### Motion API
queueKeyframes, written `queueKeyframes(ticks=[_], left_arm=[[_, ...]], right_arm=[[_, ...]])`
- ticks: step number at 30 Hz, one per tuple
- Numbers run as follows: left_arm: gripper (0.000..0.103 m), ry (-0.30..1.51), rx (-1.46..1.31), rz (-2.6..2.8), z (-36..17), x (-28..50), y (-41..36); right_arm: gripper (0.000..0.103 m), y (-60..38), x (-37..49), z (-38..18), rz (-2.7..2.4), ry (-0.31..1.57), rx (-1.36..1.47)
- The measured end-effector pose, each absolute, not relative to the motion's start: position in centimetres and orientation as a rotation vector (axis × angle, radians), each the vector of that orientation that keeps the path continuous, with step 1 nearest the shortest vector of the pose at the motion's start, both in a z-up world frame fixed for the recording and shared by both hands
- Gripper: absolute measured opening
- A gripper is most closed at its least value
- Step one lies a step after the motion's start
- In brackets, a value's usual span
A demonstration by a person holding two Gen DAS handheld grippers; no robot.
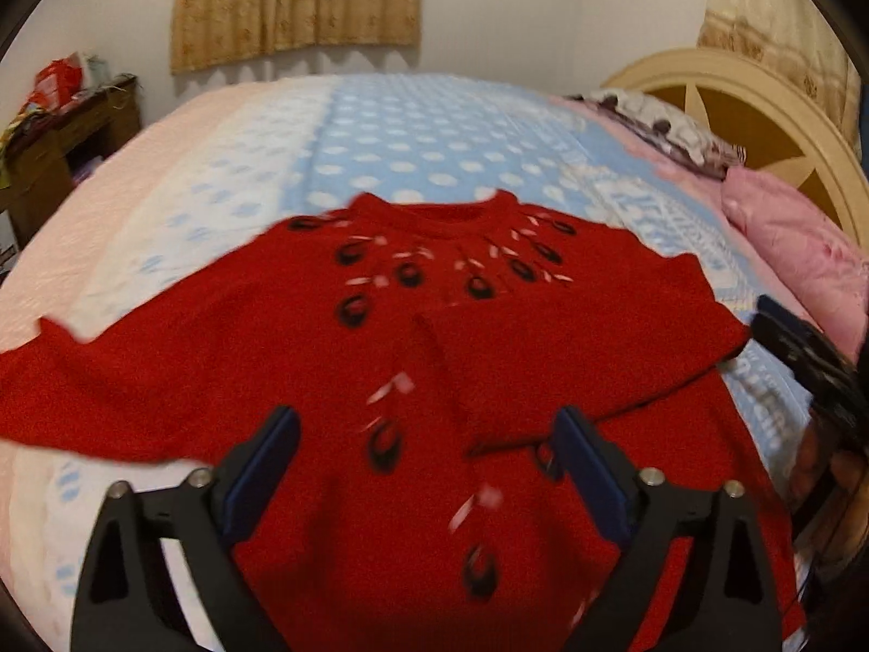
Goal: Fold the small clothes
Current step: 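Fold the held sleeve across the sweater body with the right gripper, then release, then grasp the other sleeve cuff with the left gripper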
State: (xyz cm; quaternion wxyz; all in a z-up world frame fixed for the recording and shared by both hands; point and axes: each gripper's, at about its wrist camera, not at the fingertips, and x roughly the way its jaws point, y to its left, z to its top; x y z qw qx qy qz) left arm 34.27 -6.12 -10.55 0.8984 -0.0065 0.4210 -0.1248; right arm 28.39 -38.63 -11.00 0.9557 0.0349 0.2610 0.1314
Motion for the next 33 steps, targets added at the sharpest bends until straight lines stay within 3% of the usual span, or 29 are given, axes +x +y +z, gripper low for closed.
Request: queueKeyframes(ticks=[6,9,10,12,23,33], left_arm=[[0.072,1.0,0.003,-0.271,-13.5,38.1,-9.6],[0.056,1.003,0.001,-0.264,-14.2,38.0,-10.0],[0.035,0.986,0.01,-0.265,-14.0,37.7,-10.0],[0.014,0.97,0.022,-0.289,-13.8,37.4,-10.2],[0.011,0.79,0.037,-0.282,-7.2,35.9,-5.3],[0.011,0.823,0.033,-0.177,-9.4,36.6,-0.5]], right_arm=[[0.076,-42.4,27.9,-10.6,0.212,0.455,0.209],[0.076,-43.9,28.1,-11.0,0.186,0.467,0.278],[0.076,-44.3,28.2,-11.1,0.177,0.467,0.298],[0.076,-45.2,28.2,-11.1,0.16,0.462,0.33],[0.077,-46.8,28.1,-11.6,0.092,0.473,0.385],[0.077,-45.7,28.4,-12.0,0.098,0.501,0.33]])
